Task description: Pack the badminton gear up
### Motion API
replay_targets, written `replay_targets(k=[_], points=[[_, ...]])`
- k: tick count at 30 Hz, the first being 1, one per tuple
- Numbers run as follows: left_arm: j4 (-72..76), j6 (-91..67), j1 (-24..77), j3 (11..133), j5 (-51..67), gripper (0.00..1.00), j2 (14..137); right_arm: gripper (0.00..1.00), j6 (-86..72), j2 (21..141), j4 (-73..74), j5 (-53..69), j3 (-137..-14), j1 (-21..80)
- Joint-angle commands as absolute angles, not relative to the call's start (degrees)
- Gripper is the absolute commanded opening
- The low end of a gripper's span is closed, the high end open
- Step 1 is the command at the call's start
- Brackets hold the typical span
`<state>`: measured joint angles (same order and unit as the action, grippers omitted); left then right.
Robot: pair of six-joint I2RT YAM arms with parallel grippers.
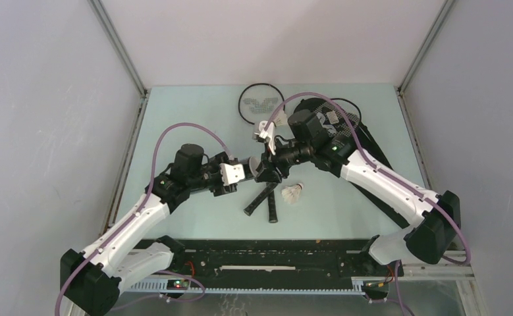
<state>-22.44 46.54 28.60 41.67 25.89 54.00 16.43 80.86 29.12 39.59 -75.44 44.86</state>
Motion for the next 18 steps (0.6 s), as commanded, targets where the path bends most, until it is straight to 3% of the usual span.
replay_targets(k=[1,6,9,12,16,18], points=[[-21.54,44.3,28.48,43.76,28.47,0.0,53.44,0.45,15.73,82.16,27.79,36.98,-77.78,45.7],[-21.41,43.81,28.48,43.86,28.46,0.0,53.53,0.43,15.63,83.17,27.69,36.34,-77.97,46.76],[-21.23,43.18,28.48,44.01,28.39,0.0,53.68,0.37,15.58,83.68,27.64,35.52,-77.99,47.51],[-21.12,42.73,28.48,44.21,28.47,0.0,53.85,0.26,15.26,84.3,27.31,34.56,-77.98,47.9],[-21.12,43.94,28.48,43.61,28.47,0.0,53.38,0.01,15.94,84.55,27.26,33.81,-77.98,47.34],[-20.95,45.08,28.48,42.96,28.22,0.0,52.75,0.0,16.84,84.26,27.73,35.0,-77.96,46.59]])
